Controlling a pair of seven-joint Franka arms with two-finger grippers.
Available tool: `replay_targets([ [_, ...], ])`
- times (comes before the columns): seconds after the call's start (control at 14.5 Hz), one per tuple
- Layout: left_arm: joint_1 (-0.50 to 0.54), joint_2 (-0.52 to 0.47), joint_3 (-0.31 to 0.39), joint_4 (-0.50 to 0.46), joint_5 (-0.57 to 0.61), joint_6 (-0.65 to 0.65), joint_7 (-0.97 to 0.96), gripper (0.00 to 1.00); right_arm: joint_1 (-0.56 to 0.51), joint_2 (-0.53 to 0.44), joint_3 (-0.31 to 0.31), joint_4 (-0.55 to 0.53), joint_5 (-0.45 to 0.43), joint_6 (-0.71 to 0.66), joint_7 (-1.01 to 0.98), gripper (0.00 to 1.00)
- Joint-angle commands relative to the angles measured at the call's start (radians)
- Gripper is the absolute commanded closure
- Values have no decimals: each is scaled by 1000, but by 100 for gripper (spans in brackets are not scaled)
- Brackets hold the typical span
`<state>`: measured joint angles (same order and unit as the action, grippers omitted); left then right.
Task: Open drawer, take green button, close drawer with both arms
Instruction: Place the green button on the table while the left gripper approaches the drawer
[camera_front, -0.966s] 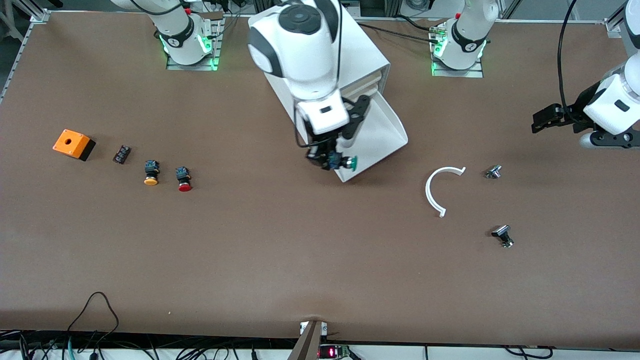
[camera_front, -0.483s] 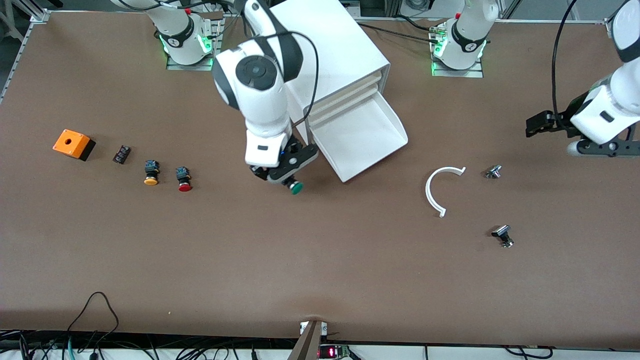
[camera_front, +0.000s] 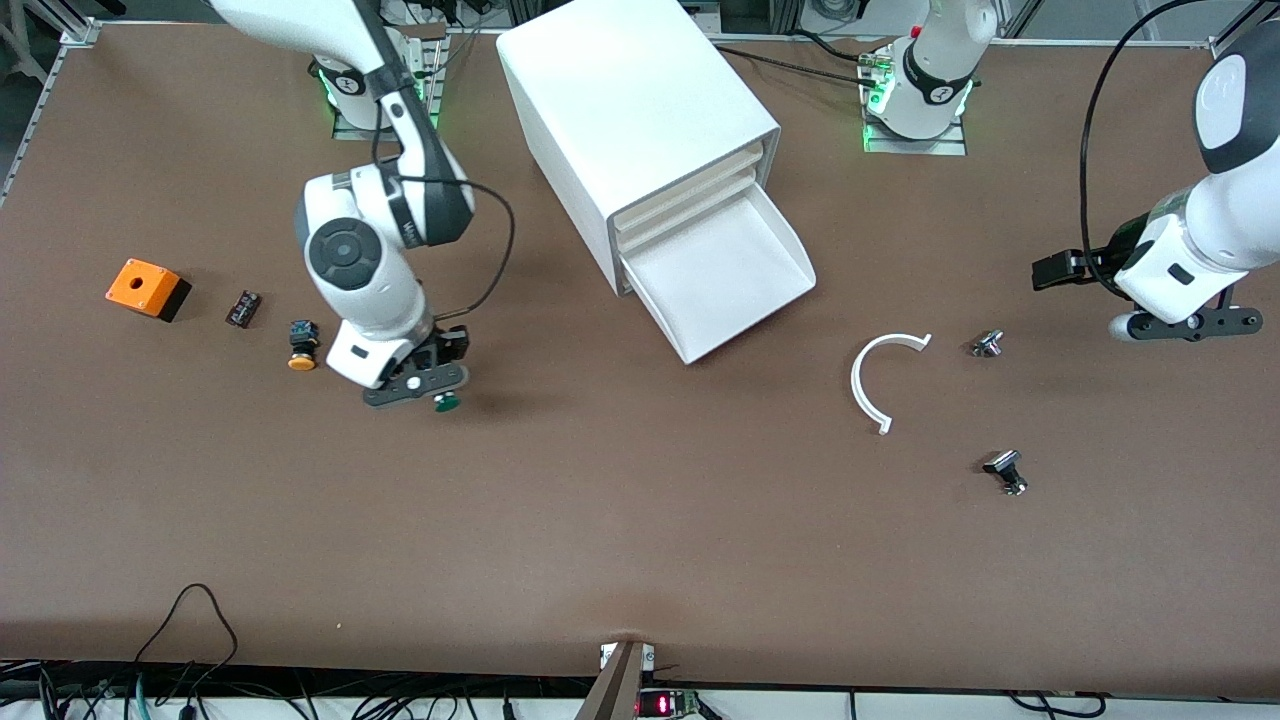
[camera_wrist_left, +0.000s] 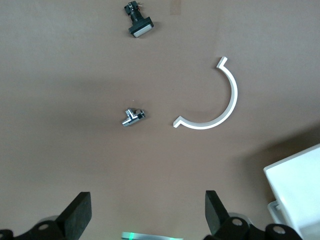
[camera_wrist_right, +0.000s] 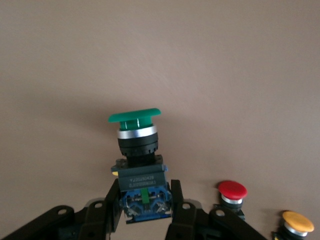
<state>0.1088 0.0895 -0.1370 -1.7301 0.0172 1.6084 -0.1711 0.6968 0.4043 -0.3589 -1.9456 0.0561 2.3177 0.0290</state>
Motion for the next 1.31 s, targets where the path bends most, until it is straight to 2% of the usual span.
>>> replay_targets([
  [0.0,-17,27,-42,12,-37,7,-137,0,9,-39,20,-149,2,109,48,73],
  [0.14,-41,65,-81,-11,-39,68,-290,0,7,-22,20,-208,2,169,129,73],
  [0.28,-60,94,-131,-61,-39,184,-381,0,7,-9,21,-222,2,172,199,72],
  [0.48,-103,188,-142,-103,-118,374,-532,0,9,19,23,-234,2,174,267,68],
  [0.55,-116,212,-141,-135,-131,459,-562,0,9,19,23,-234,2,172,269,61],
  [0.62,-144,223,-141,-173,-132,546,-583,0,7,21,23,-233,4,170,285,44],
  [0.69,-168,236,-141,-216,-131,635,-622,0,7,21,23,-231,2,169,336,15],
  [0.76,-179,246,-141,-251,-129,704,-643,0,7,19,23,-228,2,169,379,0],
  [0.9,-199,259,-141,-302,-131,792,-651,0,9,8,28,-213,2,164,414,0],
  [1.03,-231,274,-139,-316,-123,818,-682,0,7,-13,28,-172,1,116,434,0],
  [1.24,-274,294,-139,-347,-122,829,-700,0,7,-44,28,-40,2,-68,440,0],
])
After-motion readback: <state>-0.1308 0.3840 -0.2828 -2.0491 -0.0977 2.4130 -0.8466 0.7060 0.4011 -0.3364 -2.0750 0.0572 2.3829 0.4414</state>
